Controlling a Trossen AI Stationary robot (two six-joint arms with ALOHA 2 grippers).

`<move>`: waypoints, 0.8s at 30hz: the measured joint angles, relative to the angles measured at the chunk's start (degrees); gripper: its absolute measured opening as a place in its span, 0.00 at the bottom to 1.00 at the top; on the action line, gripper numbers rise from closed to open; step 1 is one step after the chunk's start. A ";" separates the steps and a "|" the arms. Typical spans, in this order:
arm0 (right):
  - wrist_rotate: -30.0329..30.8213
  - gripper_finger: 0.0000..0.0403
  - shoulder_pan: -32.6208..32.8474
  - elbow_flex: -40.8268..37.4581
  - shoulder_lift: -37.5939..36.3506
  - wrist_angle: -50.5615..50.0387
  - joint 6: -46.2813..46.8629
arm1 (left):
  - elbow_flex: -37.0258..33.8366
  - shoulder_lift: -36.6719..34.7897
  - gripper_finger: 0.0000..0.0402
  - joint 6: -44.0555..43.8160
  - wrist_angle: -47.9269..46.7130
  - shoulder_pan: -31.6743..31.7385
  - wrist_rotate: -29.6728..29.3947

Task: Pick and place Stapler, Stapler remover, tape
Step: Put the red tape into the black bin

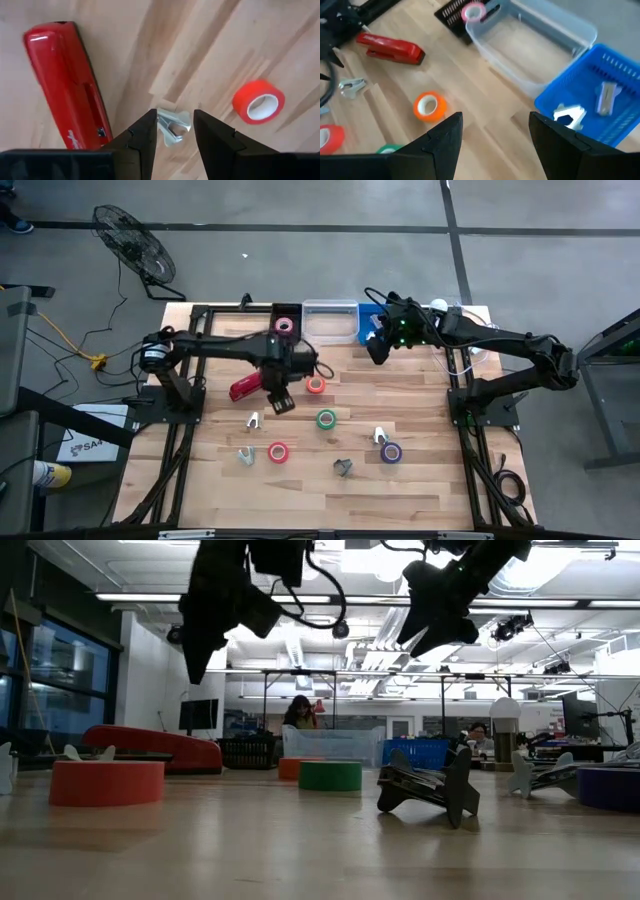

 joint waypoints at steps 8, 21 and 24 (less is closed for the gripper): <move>-3.11 0.55 0.51 -0.01 -1.37 -7.29 5.30 | -0.28 -0.03 0.32 -2.90 -0.87 -5.99 -4.11; 7.40 0.55 17.42 0.00 -13.28 -8.03 7.91 | -23.22 -12.77 0.32 -12.03 22.37 -9.47 5.49; 7.80 0.55 22.80 -0.02 -13.35 -8.00 7.44 | -26.39 -13.15 0.32 -13.11 26.28 -11.33 7.49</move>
